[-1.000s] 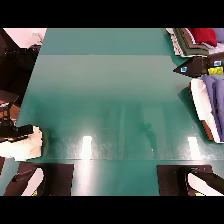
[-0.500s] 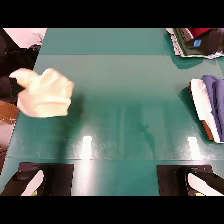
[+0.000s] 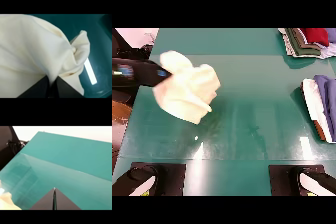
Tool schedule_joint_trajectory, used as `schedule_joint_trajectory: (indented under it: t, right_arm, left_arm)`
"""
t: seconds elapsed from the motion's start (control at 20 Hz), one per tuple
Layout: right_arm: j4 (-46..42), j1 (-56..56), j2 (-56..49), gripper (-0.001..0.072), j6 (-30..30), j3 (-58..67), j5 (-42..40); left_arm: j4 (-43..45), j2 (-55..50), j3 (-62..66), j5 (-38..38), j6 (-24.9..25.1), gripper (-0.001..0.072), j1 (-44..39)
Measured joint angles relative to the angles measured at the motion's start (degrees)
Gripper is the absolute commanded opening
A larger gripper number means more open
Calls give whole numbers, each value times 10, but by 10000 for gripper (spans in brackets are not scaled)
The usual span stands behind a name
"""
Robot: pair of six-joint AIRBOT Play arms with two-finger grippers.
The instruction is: Fold the shirts.
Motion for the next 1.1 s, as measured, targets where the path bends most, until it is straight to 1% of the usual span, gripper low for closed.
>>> schedule_joint_trajectory:
  t: [0.1,0.15,0.2,0.35,0.5,0.6,0.8,0.9,1.1]
  right_arm:
    - [0,0,0,10,0,2,0]
    - [0,0,0,10,0,3,0]
    - [0,0,0,10,0,3,1]
    - [0,0,0,10,0,4,7]
    - [-1,0,0,10,0,4,15]
    - [-1,0,0,10,0,4,24]
    - [-2,0,0,10,0,-11,57]
    - [-2,0,3,10,0,-42,70]
    - [-2,0,11,10,2,-127,82]
  left_arm:
    - [-1,-51,-19,14,-2,35,-50]
    - [-2,-77,-28,25,-2,240,-73]
    - [-3,-107,-35,39,-2,674,-96]
    - [-6,-183,-47,72,1,674,-145]
    - [6,-217,-49,107,33,674,-149]
    - [20,-228,-47,132,54,674,-123]
    - [24,-265,-45,155,88,673,-35]
    - [5,-297,-45,156,119,673,3]
    - [-34,-361,-45,153,181,672,34]
